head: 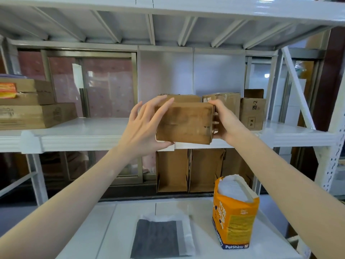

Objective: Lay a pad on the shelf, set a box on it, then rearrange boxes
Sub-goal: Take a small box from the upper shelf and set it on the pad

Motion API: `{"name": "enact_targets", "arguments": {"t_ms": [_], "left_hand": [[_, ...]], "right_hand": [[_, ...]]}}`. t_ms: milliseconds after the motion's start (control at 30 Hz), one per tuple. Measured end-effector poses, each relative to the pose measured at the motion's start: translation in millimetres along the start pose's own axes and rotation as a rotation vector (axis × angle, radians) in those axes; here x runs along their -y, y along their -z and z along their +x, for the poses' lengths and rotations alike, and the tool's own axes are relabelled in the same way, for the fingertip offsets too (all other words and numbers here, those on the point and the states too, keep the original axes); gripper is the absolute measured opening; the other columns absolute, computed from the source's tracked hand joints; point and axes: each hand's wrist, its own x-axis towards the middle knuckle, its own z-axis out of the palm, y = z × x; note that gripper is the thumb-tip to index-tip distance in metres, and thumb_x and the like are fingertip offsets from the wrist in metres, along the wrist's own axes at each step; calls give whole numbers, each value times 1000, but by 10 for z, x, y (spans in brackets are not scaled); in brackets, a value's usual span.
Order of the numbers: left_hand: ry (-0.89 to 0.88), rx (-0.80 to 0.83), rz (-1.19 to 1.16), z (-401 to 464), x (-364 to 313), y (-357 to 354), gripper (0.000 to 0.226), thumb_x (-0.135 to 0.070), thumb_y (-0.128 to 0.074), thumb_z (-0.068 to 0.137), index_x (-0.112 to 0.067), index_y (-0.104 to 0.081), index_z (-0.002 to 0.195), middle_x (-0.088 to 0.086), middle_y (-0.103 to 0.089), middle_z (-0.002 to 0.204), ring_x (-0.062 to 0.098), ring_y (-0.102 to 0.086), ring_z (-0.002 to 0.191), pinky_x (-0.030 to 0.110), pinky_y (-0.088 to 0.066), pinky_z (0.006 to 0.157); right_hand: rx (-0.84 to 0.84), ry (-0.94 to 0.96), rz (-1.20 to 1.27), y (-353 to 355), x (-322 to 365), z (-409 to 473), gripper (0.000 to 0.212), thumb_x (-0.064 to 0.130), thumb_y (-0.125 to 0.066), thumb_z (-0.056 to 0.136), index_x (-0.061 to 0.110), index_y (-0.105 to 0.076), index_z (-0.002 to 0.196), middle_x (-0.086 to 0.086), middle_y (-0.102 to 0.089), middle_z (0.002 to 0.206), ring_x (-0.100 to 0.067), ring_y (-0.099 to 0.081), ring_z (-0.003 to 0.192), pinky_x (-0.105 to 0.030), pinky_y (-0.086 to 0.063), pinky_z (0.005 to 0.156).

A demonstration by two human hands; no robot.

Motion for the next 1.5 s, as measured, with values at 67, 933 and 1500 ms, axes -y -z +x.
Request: {"name": "enact_targets", "arguments": {"t_ms": [67, 933, 1500], "left_hand": [[49, 17, -57, 2, 11, 18, 101, -52, -73, 62, -23, -19, 142, 1, -43, 140, 20, -39, 128, 40, -20, 110], [593, 310, -1079, -387, -99, -273, 65, -69, -63, 61, -32, -50, 113, -3, -66, 100, 2, -65, 86, 12, -50, 69], [1095, 1028, -1110, -1276, -75, -893, 103, -90, -54, 40, -24, -57, 118, 12, -60, 123, 27, -57, 113, 35, -48, 96]], "right_hand": [[13, -61, 45, 10, -15, 3, 29, 45, -47, 88, 23, -55, 70, 5, -50, 57, -15, -46, 57, -32, -48, 61], [163, 54, -189, 217, -380, 144, 52, 52, -26, 96, 21, -63, 114, -15, -60, 126, -30, -58, 113, -32, -46, 80], [712, -380, -520, 349, -1609, 51, 54, 67, -31, 86, 37, -43, 130, -4, -60, 126, -26, -63, 110, -35, -56, 84]]}}
